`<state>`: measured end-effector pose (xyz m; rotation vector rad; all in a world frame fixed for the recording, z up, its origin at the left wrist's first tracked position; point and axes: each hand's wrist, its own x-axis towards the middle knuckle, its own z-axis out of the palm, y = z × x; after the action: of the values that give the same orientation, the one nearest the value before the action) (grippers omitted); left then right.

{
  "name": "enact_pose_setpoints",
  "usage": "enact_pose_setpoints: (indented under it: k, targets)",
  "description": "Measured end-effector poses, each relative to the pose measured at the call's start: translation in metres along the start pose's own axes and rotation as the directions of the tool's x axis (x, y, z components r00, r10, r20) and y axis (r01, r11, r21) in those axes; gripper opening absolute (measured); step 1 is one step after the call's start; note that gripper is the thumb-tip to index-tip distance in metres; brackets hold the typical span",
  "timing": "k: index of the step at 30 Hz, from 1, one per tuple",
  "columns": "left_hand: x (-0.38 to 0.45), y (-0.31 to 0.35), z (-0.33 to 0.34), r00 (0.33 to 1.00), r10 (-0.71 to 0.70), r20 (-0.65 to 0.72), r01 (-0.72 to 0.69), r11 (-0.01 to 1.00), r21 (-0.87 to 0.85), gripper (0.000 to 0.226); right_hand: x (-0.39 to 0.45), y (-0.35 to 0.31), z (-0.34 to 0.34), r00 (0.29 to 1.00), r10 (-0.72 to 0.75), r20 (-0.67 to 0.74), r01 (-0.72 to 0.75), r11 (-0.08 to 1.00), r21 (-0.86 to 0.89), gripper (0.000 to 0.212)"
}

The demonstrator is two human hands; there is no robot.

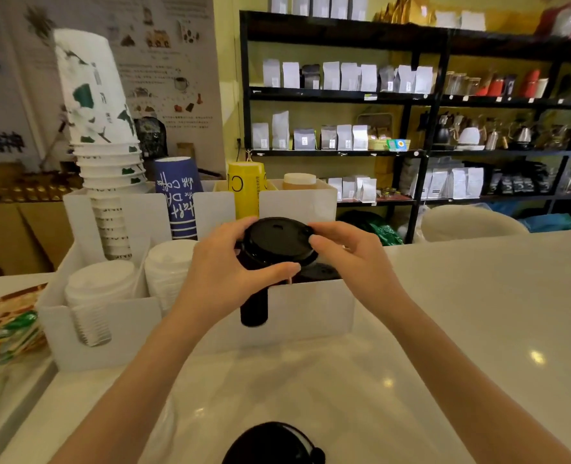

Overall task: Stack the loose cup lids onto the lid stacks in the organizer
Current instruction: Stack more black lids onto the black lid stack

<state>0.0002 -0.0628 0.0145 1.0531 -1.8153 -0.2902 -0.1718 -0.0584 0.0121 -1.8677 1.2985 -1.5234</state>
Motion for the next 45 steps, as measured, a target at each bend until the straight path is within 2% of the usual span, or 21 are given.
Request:
enact_pose_setpoints:
  k: [7,14,20,27,39,45]
  targets:
    - [0.023,-0.021,-0.004,0.992,-0.011,-0.126,0.016,0.999,0.043,0.068,0.044,0.008,0.029,1.0,-0.025,-0.003,0.025,0.996,0.09,0.026]
    - [0.028,-0.045,-0.004,0.99,-0.091,-0.105,0.1,0.991,0.088,0.063,0.057,0.029,0.052,0.992,-0.037,0.118,0.023,0.994,0.111,0.026]
    - [0.03,-0.055,0.006,0.994,-0.078,-0.08,0.09,0.984,0.155,0.068,0.065,0.039,0.054,0.991,-0.026,0.129,0.011,0.993,0.116,0.019]
    - [0.031,-0.059,0.006,0.994,-0.084,-0.077,0.097,0.976,0.193,0.079,0.066,0.041,0.056,0.994,-0.005,0.108,-0.004,0.996,0.086,0.029]
    - [0.029,-0.057,0.007,0.984,-0.092,-0.156,0.121,0.975,0.187,0.066,0.067,0.044,0.059,0.988,-0.018,0.15,0.009,0.998,0.061,0.035]
    - [0.027,-0.053,0.011,0.976,-0.118,-0.182,0.147,0.976,0.158,0.055,0.067,0.039,0.062,0.976,-0.027,0.217,0.016,0.999,0.052,0.036]
